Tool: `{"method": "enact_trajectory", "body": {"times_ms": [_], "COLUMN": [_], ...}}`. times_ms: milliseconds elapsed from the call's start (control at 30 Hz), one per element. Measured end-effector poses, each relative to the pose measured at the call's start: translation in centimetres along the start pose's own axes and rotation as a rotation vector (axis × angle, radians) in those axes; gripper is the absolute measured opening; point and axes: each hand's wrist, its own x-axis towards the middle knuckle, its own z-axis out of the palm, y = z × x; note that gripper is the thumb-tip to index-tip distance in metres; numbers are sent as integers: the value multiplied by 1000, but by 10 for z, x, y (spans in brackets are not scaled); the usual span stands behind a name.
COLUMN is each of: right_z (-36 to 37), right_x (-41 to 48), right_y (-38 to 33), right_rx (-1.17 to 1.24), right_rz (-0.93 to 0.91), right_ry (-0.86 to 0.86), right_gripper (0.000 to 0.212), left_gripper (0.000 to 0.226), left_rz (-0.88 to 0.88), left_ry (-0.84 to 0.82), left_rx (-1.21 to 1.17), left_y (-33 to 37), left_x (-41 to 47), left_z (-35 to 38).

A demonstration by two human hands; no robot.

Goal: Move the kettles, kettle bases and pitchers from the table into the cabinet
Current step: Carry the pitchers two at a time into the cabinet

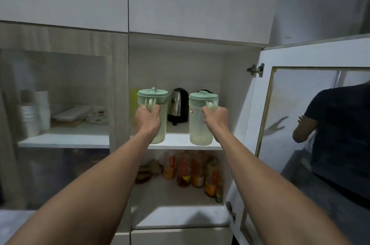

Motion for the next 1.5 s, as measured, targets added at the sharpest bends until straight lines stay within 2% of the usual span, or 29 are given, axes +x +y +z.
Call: {"method": "enact_trajectory", "body": {"times_ms": [300,633,1133,1267,1500], "right_z": [35,93,192,204,225], "right_x": [44,101,208,221,247], "right_y": [26,54,133,156,178], "right_rx": [-7,9,4,19,78], "right_rz": [9,26,67,92,108], "right_ry": [10,0,-92,-98,-109], "right_gripper": [29,20,10,8,21], "left_gripper": [19,24,10,17,23], "left_rz": [-15,-63,-153,-170,-174], "left_ry": [2,2,84,124,128], "left_rx": [46,14,22,68,90], "left_y": [-29,-72,-153,-170,-184], "left_x": [45,114,206,217,236], "left_z": [43,80,159,174,194]}}
